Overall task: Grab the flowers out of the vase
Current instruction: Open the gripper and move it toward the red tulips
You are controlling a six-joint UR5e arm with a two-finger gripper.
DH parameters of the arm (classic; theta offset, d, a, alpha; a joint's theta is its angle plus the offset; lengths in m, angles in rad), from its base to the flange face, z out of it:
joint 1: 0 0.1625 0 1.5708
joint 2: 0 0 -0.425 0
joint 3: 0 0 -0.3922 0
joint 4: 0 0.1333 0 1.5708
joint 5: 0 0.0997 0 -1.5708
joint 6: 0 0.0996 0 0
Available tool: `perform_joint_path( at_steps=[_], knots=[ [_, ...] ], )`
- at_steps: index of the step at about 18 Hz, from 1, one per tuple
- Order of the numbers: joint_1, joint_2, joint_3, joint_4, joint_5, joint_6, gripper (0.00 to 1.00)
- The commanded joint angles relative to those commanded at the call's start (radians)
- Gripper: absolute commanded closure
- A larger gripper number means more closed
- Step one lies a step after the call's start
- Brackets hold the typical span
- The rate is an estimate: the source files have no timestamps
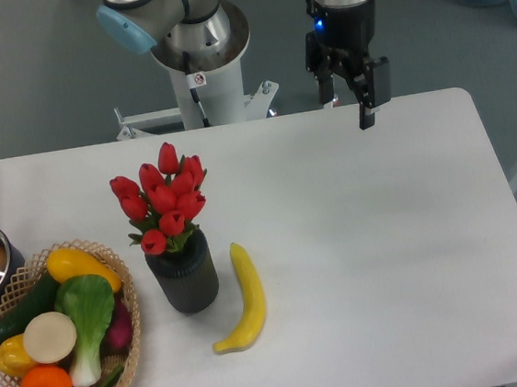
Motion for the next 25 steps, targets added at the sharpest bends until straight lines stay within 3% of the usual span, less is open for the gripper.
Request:
perform_joint_path(
  at_steps=[9, 14, 18, 20, 23, 25],
  knots=[
    [0.008, -0.025, -0.025, 0.014, -0.021, -0.003, 0.00],
    [0.005, -0.026, -0.045, 0.028, -0.175, -0.268, 0.00],
    [-0.006, -0.034, -0.046, 0.031, -0.189, -0.290, 0.00],
    [-0.009, -0.041, -0.045, 0.032, -0.271, -0.334, 0.00],
    [-0.003, -0.089, -0.052, 0.032, -0.492, -0.370, 0.00],
    [-0.006, -0.092, -0.057, 0.032, -0.502, -0.371, 0.00]
  ],
)
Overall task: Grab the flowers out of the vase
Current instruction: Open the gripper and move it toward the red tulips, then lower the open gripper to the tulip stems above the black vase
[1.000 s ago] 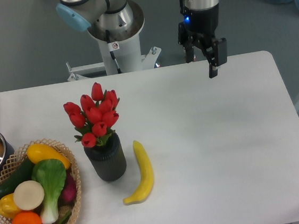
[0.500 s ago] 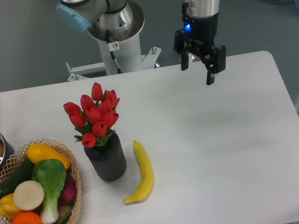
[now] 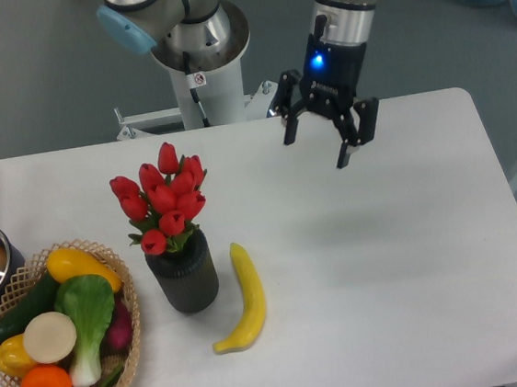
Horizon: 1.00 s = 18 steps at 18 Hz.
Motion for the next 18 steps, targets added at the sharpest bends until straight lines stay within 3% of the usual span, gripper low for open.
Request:
perform_joint_path(
  at_steps=[7, 15, 18],
  knots=[
    [-0.003, -0.037, -0.005, 0.000, -0.123, -0.037, 0.00],
    [-0.017, -0.071, -0.015, 0.018, -0.127, -0.023, 0.00],
    [-0.018, -0.098, -0.023, 0.051, -0.146, -0.020, 0.00]
  ],
)
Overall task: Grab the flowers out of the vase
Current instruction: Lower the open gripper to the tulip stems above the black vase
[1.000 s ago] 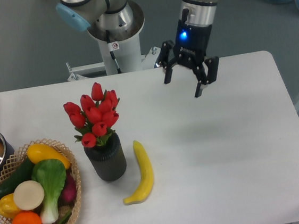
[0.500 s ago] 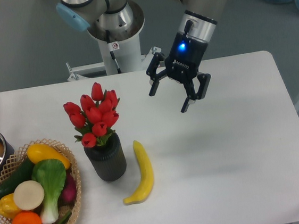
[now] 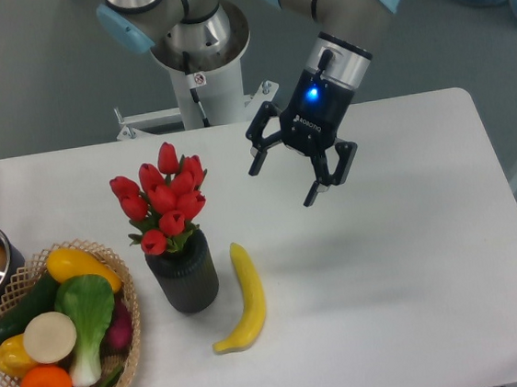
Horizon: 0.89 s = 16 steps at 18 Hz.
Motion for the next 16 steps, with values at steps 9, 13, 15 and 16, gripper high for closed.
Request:
perform_joint_path(
  at_steps=[9, 13, 15, 16],
  knots=[
    [-0.026, -0.087, 0.026, 0.028, -0.031, 0.139, 0.00],
    [-0.029, -0.121, 0.018, 0.026, -0.037, 0.293, 0.00],
    [-0.060, -0.138, 0.020, 0.028, -0.051, 0.311, 0.00],
    [-0.067, -0.144, 0.017, 0.028, -0.057, 0.322, 0.00]
  ],
)
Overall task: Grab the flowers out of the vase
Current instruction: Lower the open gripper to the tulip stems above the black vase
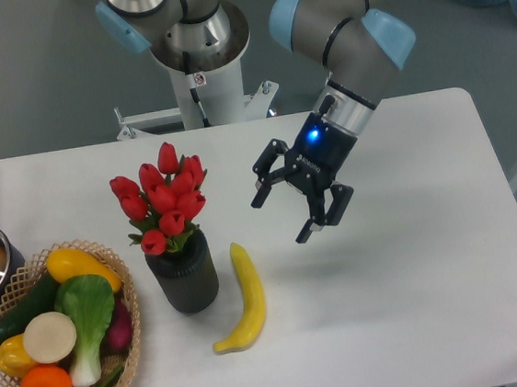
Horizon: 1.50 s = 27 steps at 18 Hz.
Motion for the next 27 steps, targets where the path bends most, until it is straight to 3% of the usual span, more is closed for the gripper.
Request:
perform_joint_path(
  at_steps=[8, 27],
  knots=[
    [-0.006, 0.032, -0.106, -0.002, -0.101, -0.003, 0.00],
    [-0.100, 0.037, -0.110, -0.011, -0.186, -0.089, 0.00]
  ],
)
